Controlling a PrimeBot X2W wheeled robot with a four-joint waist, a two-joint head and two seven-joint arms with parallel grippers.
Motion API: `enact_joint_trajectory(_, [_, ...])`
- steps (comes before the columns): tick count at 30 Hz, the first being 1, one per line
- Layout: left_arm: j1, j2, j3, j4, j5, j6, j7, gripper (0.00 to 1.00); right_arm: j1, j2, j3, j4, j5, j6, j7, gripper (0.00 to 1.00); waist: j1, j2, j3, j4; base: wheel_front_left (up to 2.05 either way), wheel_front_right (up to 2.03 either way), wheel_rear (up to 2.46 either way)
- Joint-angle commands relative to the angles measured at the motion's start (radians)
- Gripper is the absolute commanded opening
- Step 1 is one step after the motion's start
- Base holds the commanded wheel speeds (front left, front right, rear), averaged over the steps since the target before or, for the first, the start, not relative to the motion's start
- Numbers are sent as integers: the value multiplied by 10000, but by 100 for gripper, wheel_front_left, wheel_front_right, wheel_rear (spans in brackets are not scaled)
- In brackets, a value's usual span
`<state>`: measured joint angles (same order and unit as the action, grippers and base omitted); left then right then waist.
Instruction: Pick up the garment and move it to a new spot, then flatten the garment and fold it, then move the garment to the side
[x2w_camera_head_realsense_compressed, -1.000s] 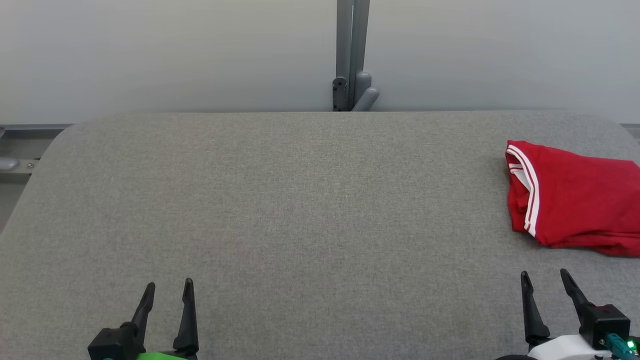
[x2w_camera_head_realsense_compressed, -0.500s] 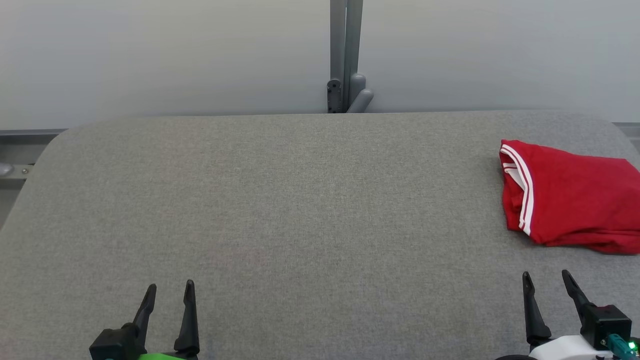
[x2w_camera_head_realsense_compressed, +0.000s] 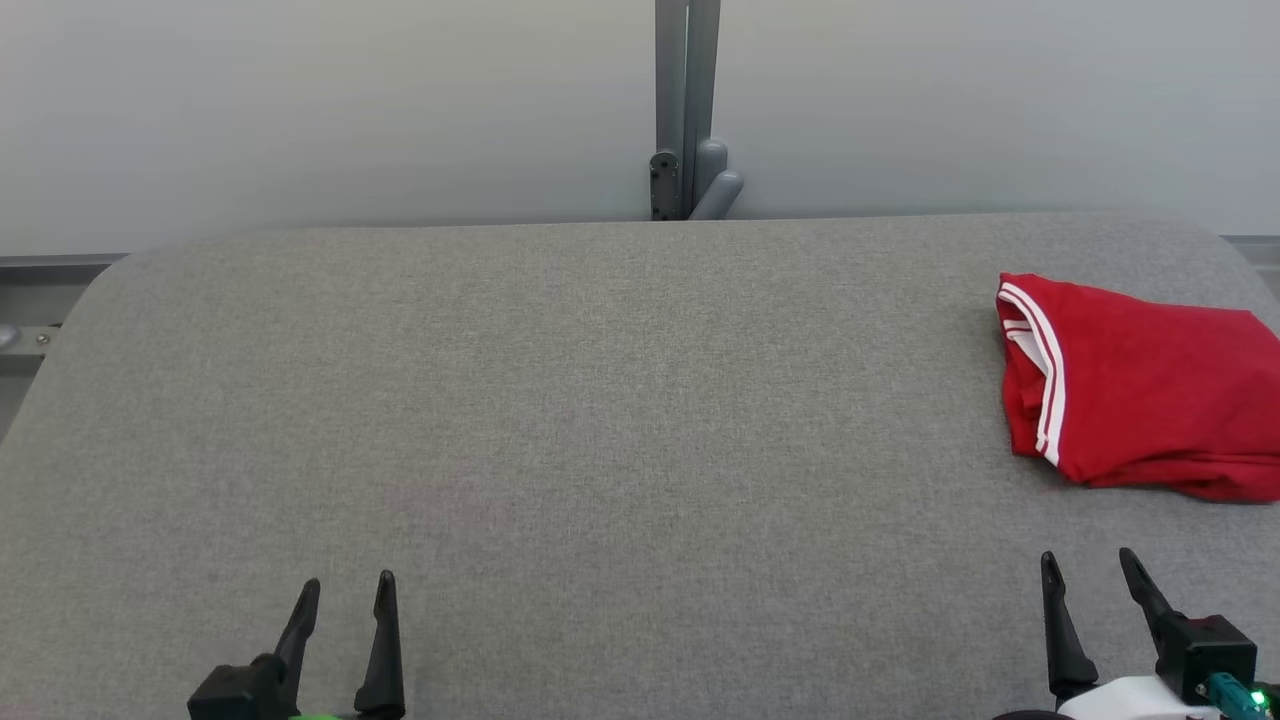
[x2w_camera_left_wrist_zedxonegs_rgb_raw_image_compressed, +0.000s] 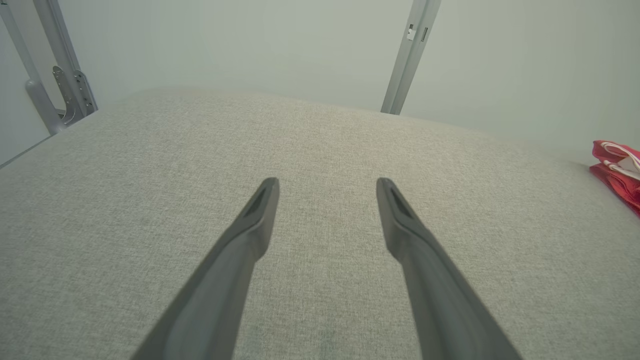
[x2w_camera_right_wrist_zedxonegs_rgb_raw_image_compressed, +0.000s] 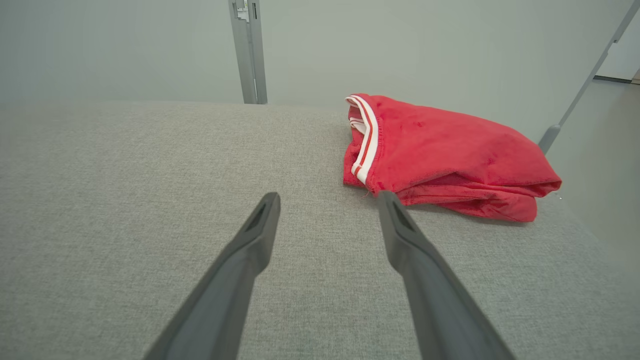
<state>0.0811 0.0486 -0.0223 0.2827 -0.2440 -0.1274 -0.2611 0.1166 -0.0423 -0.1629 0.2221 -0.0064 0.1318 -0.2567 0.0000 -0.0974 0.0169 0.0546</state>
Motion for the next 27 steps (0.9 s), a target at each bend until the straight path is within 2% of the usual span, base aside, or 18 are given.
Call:
enact_joint_trajectory(1, [-6, 0, -5, -4, -3, 0, 0, 0, -8, 0, 0, 2, -1, -2, 0, 0, 0, 0, 8, -4, 0, 0, 0])
enact_joint_trajectory(7, [158, -28, -48, 421, -112, 0, 86, 0, -24, 74, -13, 448, 99, 0, 91, 0, 0, 6, 17, -10, 0, 0, 0])
enact_joint_trajectory(12, [-88, -25, 95, 414, -1047, 43, 377, 0, -371, 61, -136, 615, 1155, -1, 473, 0, 0, 24, 23, -31, 0, 0, 0])
enact_joint_trajectory(18, [-272, -21, 191, 275, -2121, 134, 650, 0, -578, 46, -46, 622, 2459, -2, 724, 0, 0, 6, 77, -58, 0, 0, 0])
enact_joint_trajectory(27, [-542, -15, 336, 113, -3593, 223, 1026, 0, -853, 24, 71, 588, 4223, -3, 1052, 0, 0, 5, 138, -97, 0, 0, 0])
